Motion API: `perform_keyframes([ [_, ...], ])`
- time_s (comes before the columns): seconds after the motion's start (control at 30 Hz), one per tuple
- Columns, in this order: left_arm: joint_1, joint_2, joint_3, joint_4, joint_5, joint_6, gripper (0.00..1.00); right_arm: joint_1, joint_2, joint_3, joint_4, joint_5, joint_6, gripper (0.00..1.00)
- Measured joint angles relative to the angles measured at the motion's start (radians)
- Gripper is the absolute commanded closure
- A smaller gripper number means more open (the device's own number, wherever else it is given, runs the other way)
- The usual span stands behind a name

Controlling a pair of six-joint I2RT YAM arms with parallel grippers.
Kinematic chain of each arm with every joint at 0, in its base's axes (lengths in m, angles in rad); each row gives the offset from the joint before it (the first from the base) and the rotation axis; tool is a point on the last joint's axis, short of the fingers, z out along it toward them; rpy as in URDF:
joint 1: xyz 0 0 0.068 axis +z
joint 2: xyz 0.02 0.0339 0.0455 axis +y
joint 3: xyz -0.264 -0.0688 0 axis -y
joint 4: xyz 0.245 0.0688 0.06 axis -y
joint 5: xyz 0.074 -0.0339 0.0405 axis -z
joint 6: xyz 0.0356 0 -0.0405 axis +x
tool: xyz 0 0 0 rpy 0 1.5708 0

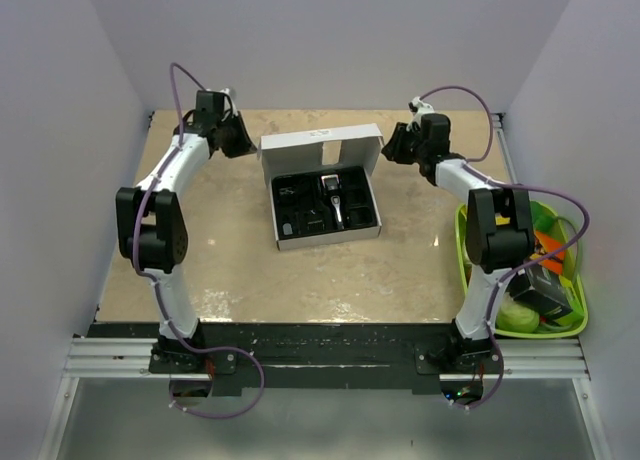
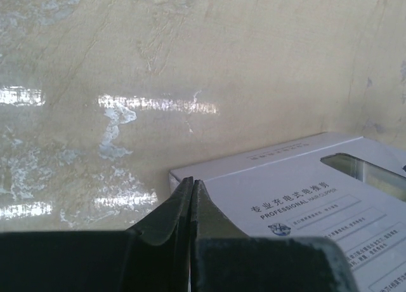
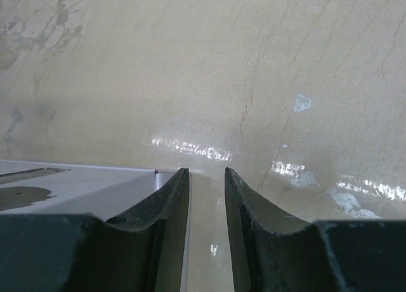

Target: Sort the hair-cutting tools

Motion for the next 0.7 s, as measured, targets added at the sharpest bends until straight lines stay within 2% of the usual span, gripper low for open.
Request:
perform_keyframes([
  [0.3, -0.037, -0.061, -0.116, -0.046, 0.001, 0.002, 0.98, 0.008, -0.09, -0.058, -0.028, -0.024, -0.013, 0.68],
  [0.7, -0.064, -0.167, -0.238, -0.039, 0.019, 0.001, 0.98, 0.076, -0.105, -0.072, -0.058, -0.025, -0.027, 0.74],
])
